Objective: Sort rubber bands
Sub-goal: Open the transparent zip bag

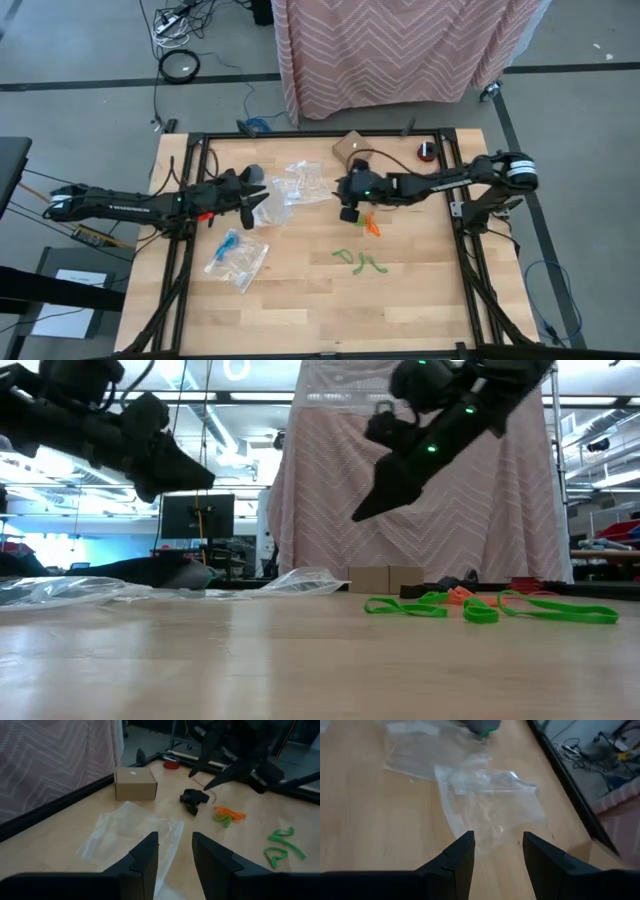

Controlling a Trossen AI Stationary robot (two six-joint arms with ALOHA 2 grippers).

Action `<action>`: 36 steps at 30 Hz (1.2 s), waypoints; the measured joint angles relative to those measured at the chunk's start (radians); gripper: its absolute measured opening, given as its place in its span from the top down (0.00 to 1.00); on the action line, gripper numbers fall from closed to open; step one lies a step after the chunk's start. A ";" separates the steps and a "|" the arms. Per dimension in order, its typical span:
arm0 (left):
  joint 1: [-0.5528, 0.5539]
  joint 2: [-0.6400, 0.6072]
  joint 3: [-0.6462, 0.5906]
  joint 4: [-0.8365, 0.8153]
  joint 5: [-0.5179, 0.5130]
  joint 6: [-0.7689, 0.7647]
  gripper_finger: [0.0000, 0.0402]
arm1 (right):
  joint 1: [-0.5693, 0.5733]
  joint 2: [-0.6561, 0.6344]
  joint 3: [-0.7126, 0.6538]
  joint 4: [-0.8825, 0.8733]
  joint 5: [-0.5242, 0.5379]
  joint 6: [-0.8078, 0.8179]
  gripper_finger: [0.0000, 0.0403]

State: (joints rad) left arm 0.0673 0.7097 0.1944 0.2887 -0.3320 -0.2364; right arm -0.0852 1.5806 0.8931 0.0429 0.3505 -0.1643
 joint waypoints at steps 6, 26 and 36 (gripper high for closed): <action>0.000 0.063 0.000 0.066 0.000 -0.003 0.68 | 0.025 0.154 0.170 -0.189 0.058 -0.073 0.61; 0.000 0.065 0.001 0.080 0.000 -0.003 0.68 | 0.062 0.385 0.360 -0.227 0.074 -0.151 0.61; 0.000 0.065 0.001 0.079 0.000 -0.003 0.68 | 0.054 0.398 0.359 -0.194 0.068 -0.144 0.63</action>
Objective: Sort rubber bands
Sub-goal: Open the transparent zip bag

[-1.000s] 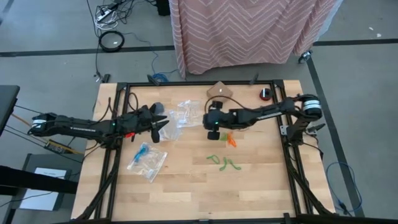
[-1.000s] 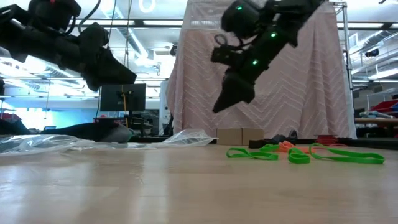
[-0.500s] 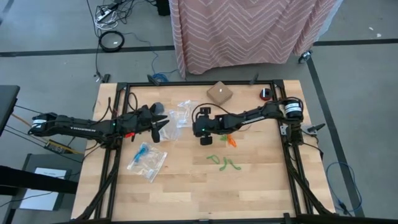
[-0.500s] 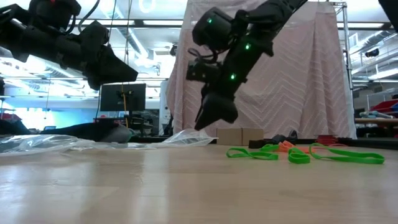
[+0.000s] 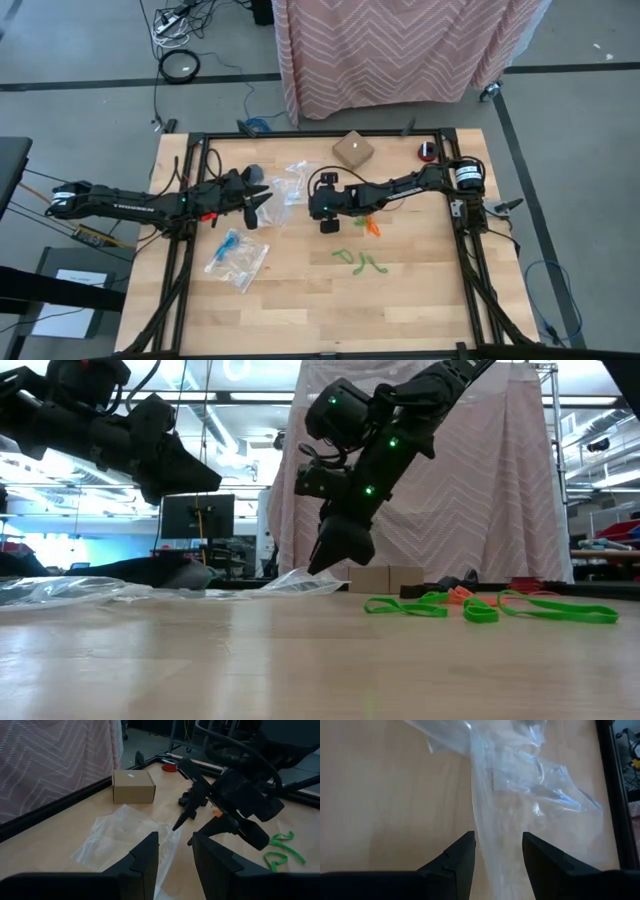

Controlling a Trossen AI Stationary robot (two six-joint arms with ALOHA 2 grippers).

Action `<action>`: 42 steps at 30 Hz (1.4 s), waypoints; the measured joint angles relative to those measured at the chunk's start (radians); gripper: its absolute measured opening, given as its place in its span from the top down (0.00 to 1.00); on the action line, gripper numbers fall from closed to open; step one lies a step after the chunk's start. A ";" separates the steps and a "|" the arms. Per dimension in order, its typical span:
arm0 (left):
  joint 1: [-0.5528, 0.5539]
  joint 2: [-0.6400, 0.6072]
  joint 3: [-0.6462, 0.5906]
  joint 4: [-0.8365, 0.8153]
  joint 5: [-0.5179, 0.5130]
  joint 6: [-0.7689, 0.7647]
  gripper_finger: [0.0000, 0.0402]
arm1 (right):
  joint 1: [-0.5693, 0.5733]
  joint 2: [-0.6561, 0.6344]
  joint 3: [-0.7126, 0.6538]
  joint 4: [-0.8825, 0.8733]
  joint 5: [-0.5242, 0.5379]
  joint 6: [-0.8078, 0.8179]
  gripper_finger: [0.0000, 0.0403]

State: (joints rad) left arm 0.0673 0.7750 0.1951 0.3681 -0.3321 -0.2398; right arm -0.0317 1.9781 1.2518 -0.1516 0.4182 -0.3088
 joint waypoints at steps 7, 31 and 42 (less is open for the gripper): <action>0.000 0.005 0.000 -0.001 0.000 0.002 0.68 | -0.021 0.016 0.001 0.034 0.001 0.003 0.63; 0.000 0.005 0.000 0.001 -0.013 0.026 0.68 | -0.047 0.012 -0.001 -0.049 0.080 0.129 0.63; 0.000 0.005 0.000 0.002 -0.014 0.022 0.68 | -0.101 -0.032 0.043 -0.168 -0.065 0.145 0.62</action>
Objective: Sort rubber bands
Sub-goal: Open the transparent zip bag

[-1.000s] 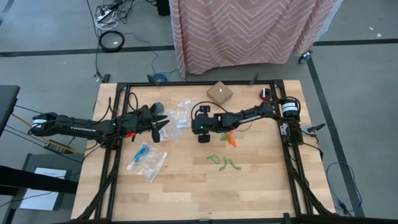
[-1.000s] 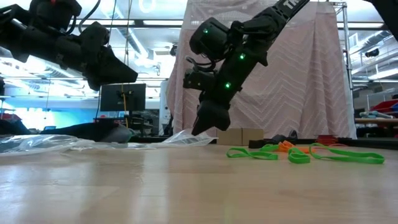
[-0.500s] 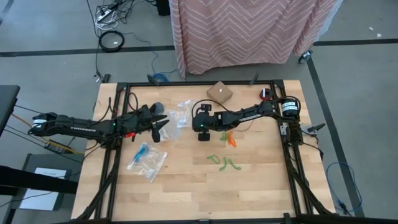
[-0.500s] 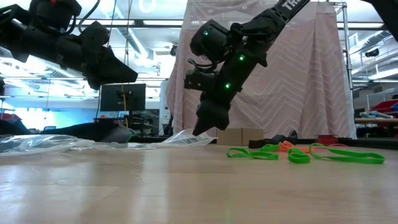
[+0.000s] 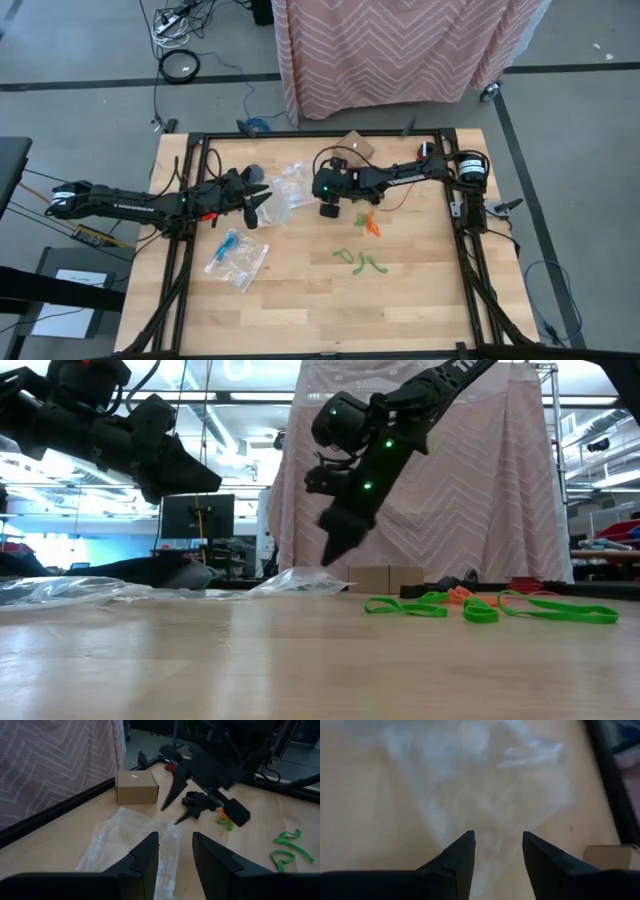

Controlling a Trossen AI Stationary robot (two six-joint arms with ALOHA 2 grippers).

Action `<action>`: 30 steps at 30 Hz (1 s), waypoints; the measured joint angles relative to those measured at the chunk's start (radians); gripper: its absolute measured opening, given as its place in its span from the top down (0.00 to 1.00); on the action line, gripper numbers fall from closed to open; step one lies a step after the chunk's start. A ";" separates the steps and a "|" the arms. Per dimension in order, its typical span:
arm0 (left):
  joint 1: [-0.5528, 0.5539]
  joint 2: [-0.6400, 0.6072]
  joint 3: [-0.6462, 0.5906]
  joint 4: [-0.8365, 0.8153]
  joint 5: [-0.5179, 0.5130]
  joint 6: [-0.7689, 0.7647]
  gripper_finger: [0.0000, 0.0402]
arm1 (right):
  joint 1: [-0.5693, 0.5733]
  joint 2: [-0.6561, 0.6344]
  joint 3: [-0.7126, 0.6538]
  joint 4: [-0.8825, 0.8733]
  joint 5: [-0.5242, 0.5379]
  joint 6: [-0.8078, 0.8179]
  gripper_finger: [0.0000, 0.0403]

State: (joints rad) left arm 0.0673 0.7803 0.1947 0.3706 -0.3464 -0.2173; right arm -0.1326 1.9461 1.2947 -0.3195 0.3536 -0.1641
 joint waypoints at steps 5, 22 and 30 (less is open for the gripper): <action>0.000 0.000 0.000 0.000 0.000 0.005 0.68 | 0.062 0.005 0.007 -0.084 0.031 -0.185 0.62; 0.000 0.000 0.000 -0.003 -0.001 0.023 0.68 | 0.059 0.028 0.009 0.031 0.012 -0.152 0.62; 0.000 0.000 -0.001 -0.003 -0.001 0.005 0.68 | 0.059 0.082 0.010 0.054 0.088 -0.145 0.62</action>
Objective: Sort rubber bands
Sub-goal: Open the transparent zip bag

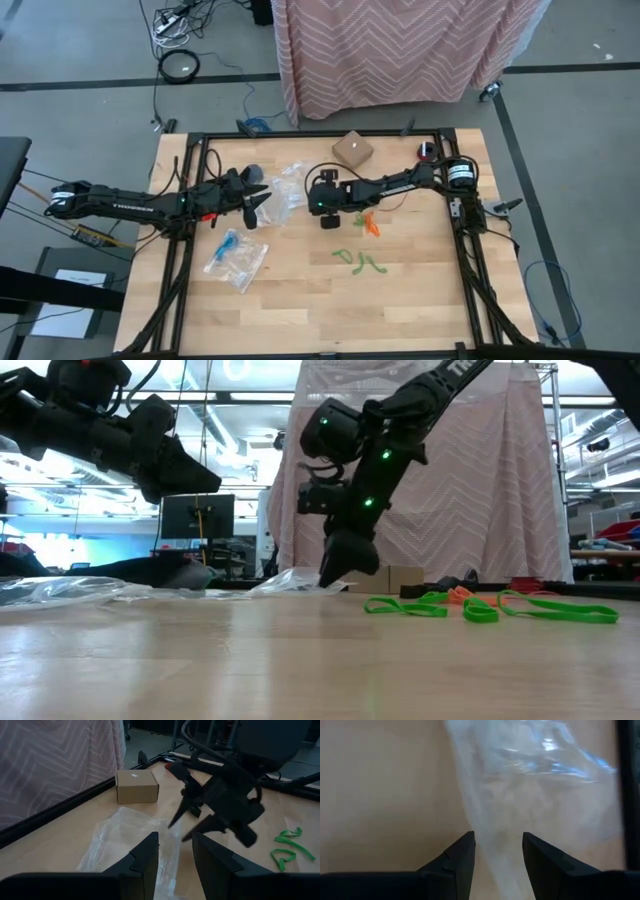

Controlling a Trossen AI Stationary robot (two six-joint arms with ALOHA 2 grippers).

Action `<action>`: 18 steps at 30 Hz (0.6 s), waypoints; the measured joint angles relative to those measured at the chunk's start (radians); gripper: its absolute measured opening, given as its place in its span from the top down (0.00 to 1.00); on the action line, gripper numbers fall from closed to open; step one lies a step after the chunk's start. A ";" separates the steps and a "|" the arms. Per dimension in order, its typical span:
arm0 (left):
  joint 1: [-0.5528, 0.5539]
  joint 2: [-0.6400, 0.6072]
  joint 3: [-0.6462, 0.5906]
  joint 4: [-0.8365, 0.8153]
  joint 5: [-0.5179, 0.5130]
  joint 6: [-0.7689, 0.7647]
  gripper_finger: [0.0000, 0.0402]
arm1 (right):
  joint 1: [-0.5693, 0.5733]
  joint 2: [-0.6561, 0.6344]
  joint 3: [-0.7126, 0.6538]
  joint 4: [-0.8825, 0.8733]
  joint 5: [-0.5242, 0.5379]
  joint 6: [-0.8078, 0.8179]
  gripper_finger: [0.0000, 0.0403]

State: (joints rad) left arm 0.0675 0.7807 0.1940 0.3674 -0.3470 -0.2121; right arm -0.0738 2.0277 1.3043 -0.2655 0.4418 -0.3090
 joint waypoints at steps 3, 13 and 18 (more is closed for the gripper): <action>0.000 0.000 0.000 0.000 0.000 -0.002 0.68 | -0.008 0.000 -0.001 0.000 0.025 -0.007 0.62; 0.000 0.000 0.000 0.000 0.000 -0.002 0.68 | -0.033 -0.001 -0.001 0.010 0.000 0.001 0.63; 0.000 0.000 0.000 0.000 0.000 -0.002 0.68 | -0.034 -0.001 -0.001 0.046 0.018 0.005 0.68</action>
State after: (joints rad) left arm 0.0677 0.7807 0.1940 0.3676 -0.3470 -0.2142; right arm -0.1074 2.0270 1.3029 -0.2194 0.4597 -0.3042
